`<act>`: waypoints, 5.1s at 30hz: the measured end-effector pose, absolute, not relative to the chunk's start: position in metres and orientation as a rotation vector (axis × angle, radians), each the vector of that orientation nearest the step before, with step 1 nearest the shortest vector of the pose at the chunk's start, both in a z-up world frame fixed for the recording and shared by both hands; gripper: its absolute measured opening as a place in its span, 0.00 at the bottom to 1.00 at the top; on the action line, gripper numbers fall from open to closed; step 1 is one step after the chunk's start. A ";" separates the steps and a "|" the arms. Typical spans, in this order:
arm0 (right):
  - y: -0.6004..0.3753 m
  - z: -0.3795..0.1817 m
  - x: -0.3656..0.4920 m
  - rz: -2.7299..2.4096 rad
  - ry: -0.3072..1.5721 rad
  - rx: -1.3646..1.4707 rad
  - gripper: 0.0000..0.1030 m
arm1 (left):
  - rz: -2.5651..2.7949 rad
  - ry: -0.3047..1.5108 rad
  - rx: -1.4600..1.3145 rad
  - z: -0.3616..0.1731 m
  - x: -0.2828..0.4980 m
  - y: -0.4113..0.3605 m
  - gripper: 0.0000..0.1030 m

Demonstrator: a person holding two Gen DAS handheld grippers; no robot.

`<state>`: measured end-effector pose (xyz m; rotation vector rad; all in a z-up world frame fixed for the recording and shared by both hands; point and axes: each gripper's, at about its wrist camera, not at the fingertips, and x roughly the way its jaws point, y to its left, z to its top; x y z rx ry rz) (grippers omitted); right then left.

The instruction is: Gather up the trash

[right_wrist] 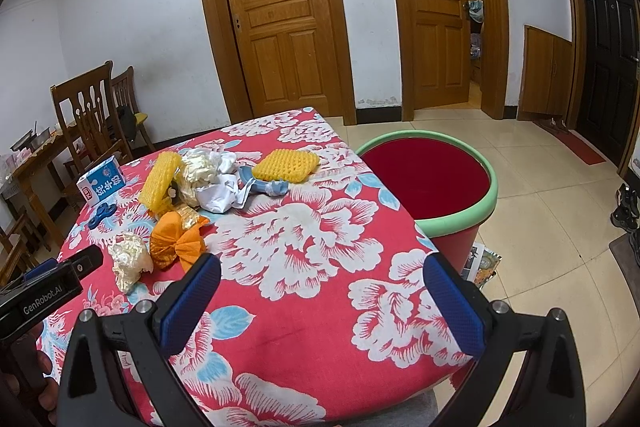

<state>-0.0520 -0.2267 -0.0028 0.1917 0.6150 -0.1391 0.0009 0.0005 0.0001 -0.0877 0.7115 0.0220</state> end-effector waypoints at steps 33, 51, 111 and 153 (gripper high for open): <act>-0.228 -0.004 -0.052 -0.137 0.620 0.195 1.00 | 0.022 0.714 -0.088 0.000 0.001 0.000 0.85; -0.228 -0.004 -0.052 -0.138 0.621 0.198 1.00 | 0.021 0.717 -0.088 0.001 -0.001 0.002 0.85; -0.160 -0.024 0.046 0.082 0.820 0.115 0.88 | -0.103 0.896 -0.177 -0.026 0.072 0.065 0.29; -0.185 -0.025 0.039 0.140 0.837 0.240 0.14 | -0.330 1.003 -0.046 -0.048 0.098 -0.001 0.52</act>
